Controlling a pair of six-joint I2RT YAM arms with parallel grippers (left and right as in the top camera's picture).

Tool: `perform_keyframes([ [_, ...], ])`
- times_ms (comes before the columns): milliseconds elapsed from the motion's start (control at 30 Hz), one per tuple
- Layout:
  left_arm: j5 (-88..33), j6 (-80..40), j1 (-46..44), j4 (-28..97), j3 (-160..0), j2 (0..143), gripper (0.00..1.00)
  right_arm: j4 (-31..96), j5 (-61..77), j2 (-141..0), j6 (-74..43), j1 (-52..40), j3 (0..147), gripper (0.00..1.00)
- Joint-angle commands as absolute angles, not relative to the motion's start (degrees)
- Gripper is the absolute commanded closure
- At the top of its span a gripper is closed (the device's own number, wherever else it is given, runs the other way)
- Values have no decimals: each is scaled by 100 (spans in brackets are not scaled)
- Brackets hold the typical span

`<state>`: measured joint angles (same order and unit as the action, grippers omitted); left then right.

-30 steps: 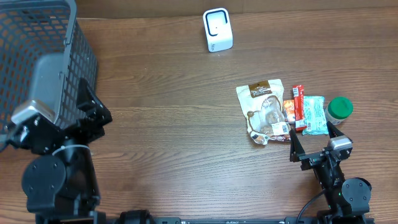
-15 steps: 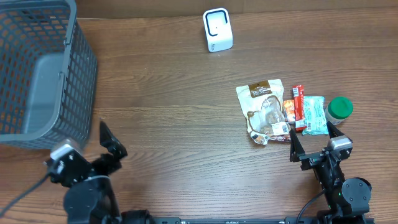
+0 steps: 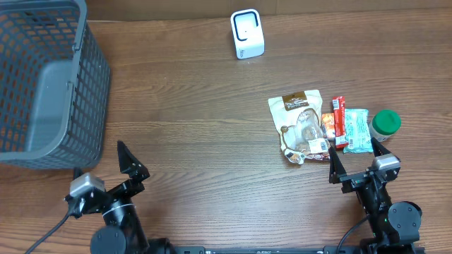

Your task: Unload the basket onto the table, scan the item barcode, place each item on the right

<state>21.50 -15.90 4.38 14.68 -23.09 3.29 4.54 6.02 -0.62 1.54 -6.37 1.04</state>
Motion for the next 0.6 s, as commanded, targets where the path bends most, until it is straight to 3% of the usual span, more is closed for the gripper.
perform_keyframes([
  [0, 1415, -1546, 447, 534, -1776, 10, 0, 423, 631, -16, 198, -602, 45, 0],
  [167, 939, -1546, 447, -679, -1203, 21, 0, 423, 631, -16, 198, -602, 45, 0],
  [567, 545, -1584, 447, -729, -93, 21, 0, 423, 631, -16, 198, -602, 45, 0],
])
